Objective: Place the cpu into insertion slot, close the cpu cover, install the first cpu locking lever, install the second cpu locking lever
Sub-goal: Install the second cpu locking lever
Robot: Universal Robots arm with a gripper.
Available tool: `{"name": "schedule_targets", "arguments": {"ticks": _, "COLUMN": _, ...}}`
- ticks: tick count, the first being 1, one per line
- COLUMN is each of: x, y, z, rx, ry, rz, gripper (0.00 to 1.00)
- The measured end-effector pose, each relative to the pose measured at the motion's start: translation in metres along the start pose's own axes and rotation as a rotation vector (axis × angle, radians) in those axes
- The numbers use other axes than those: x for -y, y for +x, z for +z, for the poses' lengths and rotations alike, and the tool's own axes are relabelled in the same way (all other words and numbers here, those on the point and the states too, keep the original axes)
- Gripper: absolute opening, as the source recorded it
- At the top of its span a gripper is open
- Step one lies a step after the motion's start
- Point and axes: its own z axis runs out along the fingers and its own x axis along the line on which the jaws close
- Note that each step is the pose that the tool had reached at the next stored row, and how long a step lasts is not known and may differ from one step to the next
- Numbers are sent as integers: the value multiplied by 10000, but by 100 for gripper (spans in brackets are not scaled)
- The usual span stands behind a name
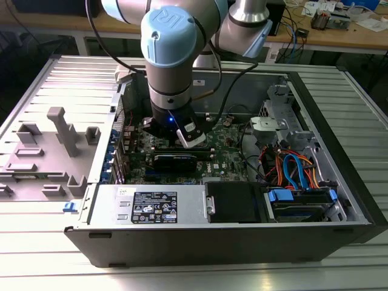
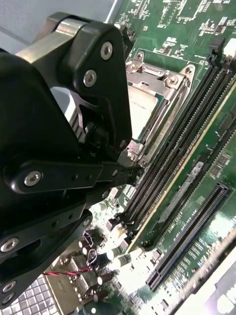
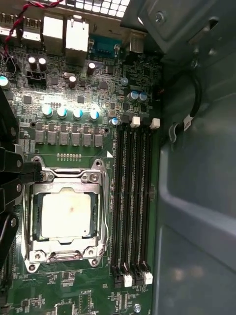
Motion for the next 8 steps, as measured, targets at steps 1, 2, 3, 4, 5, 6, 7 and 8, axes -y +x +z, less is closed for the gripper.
{"name": "schedule_targets", "arguments": {"ticks": 1, "x": 0, "y": 1, "z": 2, "rx": 2, "ry": -36, "rz": 2, "gripper": 11}}
{"name": "schedule_targets", "arguments": {"ticks": 2, "x": 0, "y": 0, "z": 5, "rx": 4, "ry": -43, "rz": 2, "gripper": 11}}
{"name": "schedule_targets", "arguments": {"ticks": 3, "x": 2, "y": 0, "z": 4, "rx": 4, "ry": -42, "rz": 1, "gripper": 11}}
{"name": "schedule_targets", "arguments": {"ticks": 4, "x": 4, "y": 1, "z": 4, "rx": 3, "ry": -42, "rz": 1, "gripper": 11}}
{"name": "schedule_targets", "arguments": {"ticks": 5, "x": 5, "y": 2, "z": 4, "rx": 3, "ry": -42, "rz": -1, "gripper": 11}}
{"name": "schedule_targets", "arguments": {"ticks": 6, "x": 5, "y": 5, "z": 4, "rx": 4, "ry": -43, "rz": 0, "gripper": 11}}
{"name": "schedule_targets", "arguments": {"ticks": 7, "x": 5, "y": 10, "z": 5, "rx": 4, "ry": -42, "rz": 1, "gripper": 11}}
{"name": "schedule_targets", "arguments": {"ticks": 8, "x": 5, "y": 18, "z": 6, "rx": 3, "ry": -42, "rz": 1, "gripper": 11}}
